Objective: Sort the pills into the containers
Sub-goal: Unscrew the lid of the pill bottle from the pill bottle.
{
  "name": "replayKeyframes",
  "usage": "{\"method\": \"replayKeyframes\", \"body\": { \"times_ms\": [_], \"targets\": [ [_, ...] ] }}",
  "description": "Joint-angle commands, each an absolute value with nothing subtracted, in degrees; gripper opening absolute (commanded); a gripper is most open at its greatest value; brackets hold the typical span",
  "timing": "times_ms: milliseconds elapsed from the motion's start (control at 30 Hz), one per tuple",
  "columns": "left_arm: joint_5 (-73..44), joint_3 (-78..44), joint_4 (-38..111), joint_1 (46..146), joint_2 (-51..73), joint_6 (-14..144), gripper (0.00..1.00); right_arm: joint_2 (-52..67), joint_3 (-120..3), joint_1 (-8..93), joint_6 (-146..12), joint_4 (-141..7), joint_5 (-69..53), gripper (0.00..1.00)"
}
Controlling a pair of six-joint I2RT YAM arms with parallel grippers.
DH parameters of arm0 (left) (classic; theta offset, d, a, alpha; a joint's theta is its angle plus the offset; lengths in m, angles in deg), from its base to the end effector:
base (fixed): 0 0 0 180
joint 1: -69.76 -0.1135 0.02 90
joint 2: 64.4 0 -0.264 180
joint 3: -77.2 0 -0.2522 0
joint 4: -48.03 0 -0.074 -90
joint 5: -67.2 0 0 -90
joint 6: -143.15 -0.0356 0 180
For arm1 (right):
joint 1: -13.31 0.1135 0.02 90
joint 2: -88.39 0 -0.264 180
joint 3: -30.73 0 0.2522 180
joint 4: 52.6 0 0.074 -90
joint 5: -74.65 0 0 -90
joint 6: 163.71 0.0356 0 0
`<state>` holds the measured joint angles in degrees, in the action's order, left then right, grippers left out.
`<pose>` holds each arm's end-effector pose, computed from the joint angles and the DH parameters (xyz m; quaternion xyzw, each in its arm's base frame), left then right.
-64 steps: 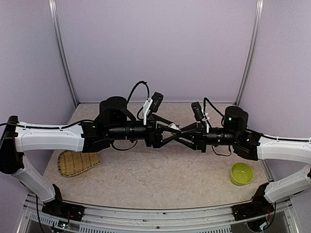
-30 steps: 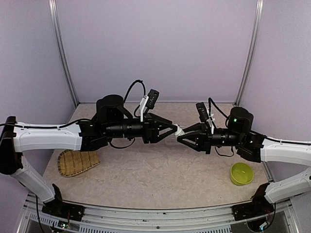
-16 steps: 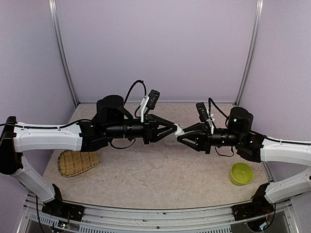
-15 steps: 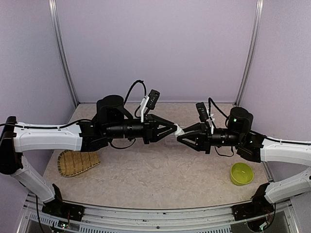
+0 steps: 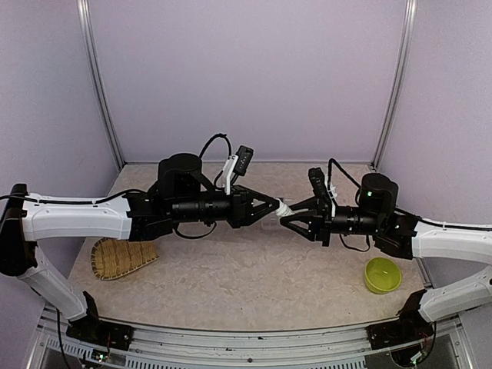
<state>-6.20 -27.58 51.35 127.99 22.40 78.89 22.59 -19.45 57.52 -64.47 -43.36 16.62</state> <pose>0.1805 -0.3108 0.3109 0.3000 0.6920 -0.5143 0.4083 0.1719 0.1936 0.2748 -0.3904 0.6283 0.4715 0.4801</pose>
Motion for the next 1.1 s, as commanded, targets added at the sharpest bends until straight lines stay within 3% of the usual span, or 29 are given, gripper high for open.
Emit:
{"method": "replayKeyframes", "body": {
  "times_ms": [0,367,467,700,800,1067],
  "targets": [
    [-10.5,-26.58,50.0,126.98,21.86,80.9,0.24,24.44,-17.25,57.17,-66.73,-43.44,11.22,0.04],
    [-12.14,-26.81,49.67,126.62,21.17,83.22,0.24,24.17,-14.8,57.17,-67.52,-40.19,9.0,0.02],
    [-11.22,-26.79,49.58,126.58,21.21,81.58,0.44,24.3,-15.18,57.17,-67.61,-40.28,10.33,0.02],
    [-3.39,-30.15,57.16,125.36,19.81,77.38,0.74,23.26,-17.62,57.13,-65.14,-40.89,18.18,0.03],
    [-0.37,-30.02,59.15,125.54,20.39,76.6,0.79,22.87,-17.73,57.12,-62.96,-38.98,21.05,0.03],
    [4.21,-29.28,60.98,126.94,22.41,74.43,0.79,20.72,-18.4,57.17,-58.01,-34.58,26.21,0.03]
  ]
}}
